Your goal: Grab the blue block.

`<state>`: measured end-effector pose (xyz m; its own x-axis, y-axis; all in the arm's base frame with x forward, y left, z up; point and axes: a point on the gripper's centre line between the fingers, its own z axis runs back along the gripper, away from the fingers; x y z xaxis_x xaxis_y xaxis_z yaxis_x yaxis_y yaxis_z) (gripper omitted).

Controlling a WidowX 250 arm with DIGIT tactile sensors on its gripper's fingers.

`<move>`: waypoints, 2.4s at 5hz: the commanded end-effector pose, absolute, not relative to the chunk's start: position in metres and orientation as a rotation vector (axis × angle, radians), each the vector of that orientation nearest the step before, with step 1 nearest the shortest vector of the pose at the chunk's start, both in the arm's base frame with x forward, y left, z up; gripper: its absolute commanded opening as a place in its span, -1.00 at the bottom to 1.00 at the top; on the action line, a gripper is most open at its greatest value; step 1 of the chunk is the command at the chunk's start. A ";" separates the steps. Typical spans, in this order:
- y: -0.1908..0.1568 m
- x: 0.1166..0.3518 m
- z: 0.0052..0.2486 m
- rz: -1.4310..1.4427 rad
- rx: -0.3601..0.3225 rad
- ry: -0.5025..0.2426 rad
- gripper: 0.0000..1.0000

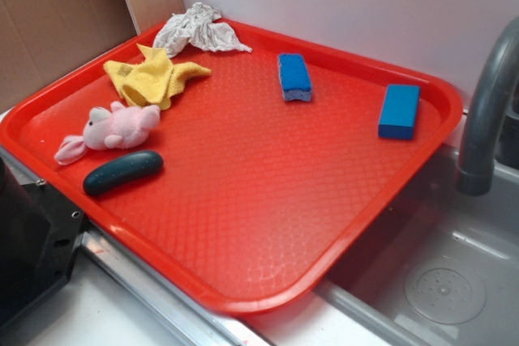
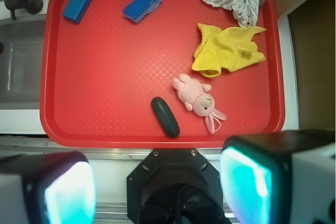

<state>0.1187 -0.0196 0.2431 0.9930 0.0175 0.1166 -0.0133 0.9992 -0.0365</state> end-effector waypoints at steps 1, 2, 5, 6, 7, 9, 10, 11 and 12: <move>-0.020 0.119 0.243 0.015 -0.036 -0.117 1.00; -0.051 0.169 0.216 0.093 -0.040 -0.176 1.00; -0.093 0.264 0.186 0.250 -0.165 -0.211 1.00; -0.093 0.264 0.186 0.250 -0.165 -0.211 1.00; -0.125 0.288 0.147 0.353 -0.081 -0.194 1.00; -0.158 0.310 0.112 0.376 -0.054 -0.190 1.00; -0.155 0.313 0.096 0.370 -0.075 -0.182 1.00; -0.147 0.315 0.077 0.395 -0.098 -0.152 1.00; -0.141 0.325 0.069 0.422 -0.111 -0.141 1.00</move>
